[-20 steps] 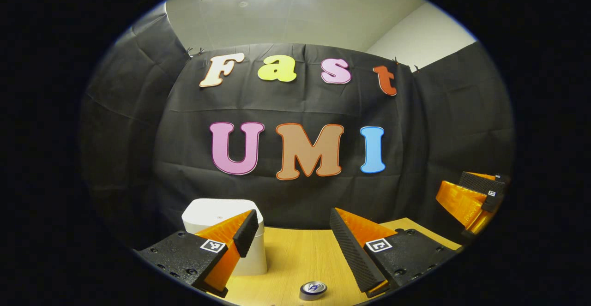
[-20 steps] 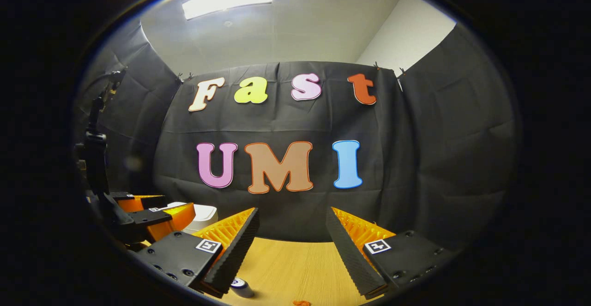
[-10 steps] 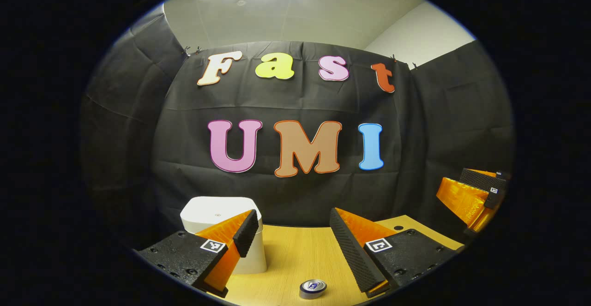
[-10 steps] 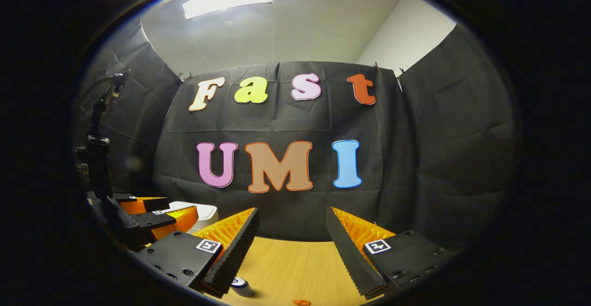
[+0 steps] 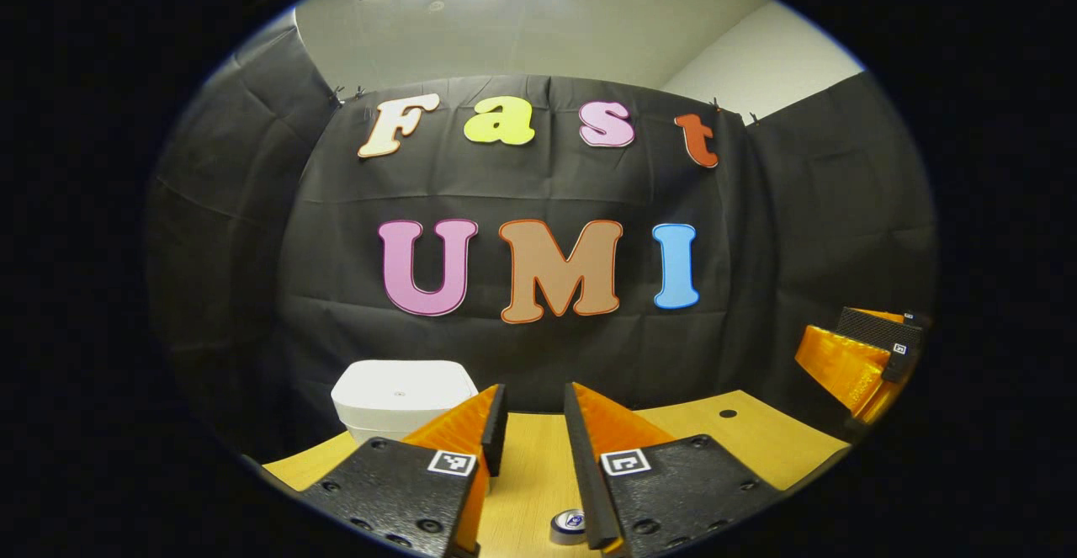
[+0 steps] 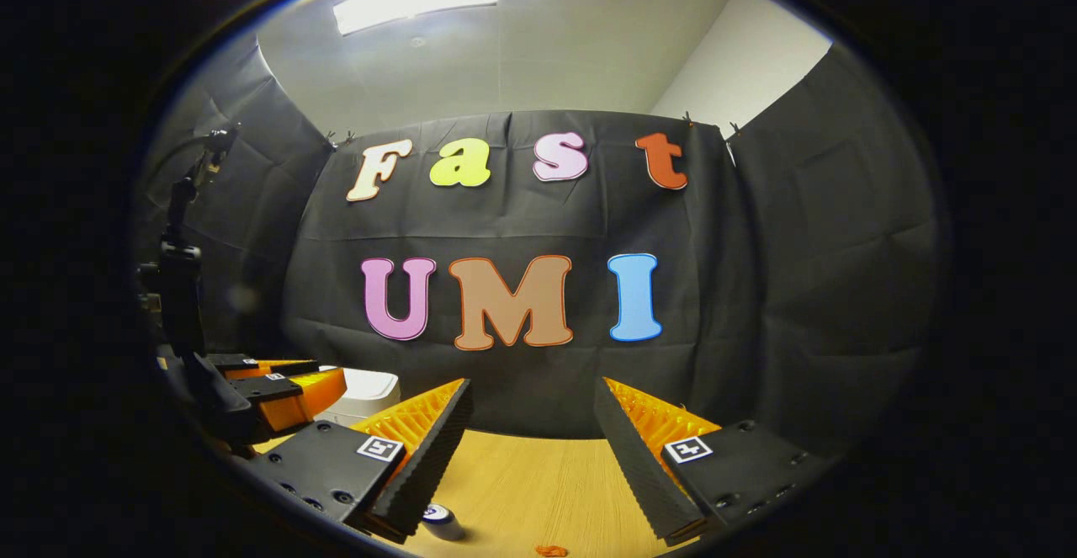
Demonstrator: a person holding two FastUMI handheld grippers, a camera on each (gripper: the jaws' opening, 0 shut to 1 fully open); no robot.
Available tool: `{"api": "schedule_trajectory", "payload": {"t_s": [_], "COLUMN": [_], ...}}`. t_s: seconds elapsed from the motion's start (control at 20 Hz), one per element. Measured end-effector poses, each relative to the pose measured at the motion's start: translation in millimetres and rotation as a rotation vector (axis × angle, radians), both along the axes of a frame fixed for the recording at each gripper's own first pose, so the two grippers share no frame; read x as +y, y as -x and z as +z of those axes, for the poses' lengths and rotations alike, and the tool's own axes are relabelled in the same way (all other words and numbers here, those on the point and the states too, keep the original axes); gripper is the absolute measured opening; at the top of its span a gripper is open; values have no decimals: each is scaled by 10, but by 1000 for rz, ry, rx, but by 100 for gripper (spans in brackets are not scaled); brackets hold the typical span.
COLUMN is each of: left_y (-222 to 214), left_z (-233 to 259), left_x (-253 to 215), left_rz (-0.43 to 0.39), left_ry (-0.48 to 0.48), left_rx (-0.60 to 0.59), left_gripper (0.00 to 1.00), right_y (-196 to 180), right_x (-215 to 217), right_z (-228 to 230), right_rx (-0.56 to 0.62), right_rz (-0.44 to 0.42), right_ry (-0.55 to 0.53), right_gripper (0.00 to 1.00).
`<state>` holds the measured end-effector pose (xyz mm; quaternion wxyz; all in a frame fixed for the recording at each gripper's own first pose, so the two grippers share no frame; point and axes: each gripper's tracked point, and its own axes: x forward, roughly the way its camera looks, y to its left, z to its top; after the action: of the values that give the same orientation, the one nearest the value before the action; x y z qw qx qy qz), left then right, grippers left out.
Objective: Press the lid of the desktop garbage bin to open it, pick up the crumpled paper on the desktop and throw it into the bin, then pick up the pop can on the desktop and drop it into the bin, and finally close the garbage bin lid.
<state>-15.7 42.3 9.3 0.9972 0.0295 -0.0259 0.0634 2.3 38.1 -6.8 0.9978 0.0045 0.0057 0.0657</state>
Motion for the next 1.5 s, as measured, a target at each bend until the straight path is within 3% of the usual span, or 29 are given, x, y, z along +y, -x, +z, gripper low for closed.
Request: {"api": "schedule_trajectory", "payload": {"t_s": [0.3,0.65,1.15,1.5], "left_y": [-67,-112,-598,-1009], "left_z": [-136,18,144,-331], "left_x": [41,428,1264,1929], "left_rz": [-26,68,167,265], "left_ry": [42,10,-18,84], "left_rx": [60,28,71,195], "left_gripper": [0,0,0,0], "right_y": [4,-13,6,47], "right_x": [13,72,-9,-141], "right_z": [-3,-8,-20,-104], "right_rx": [-2,2,3,31], "right_rz": [7,21,-3,-48], "right_ry": [9,22,25,28], "right_gripper": [96,96,96,96]}}
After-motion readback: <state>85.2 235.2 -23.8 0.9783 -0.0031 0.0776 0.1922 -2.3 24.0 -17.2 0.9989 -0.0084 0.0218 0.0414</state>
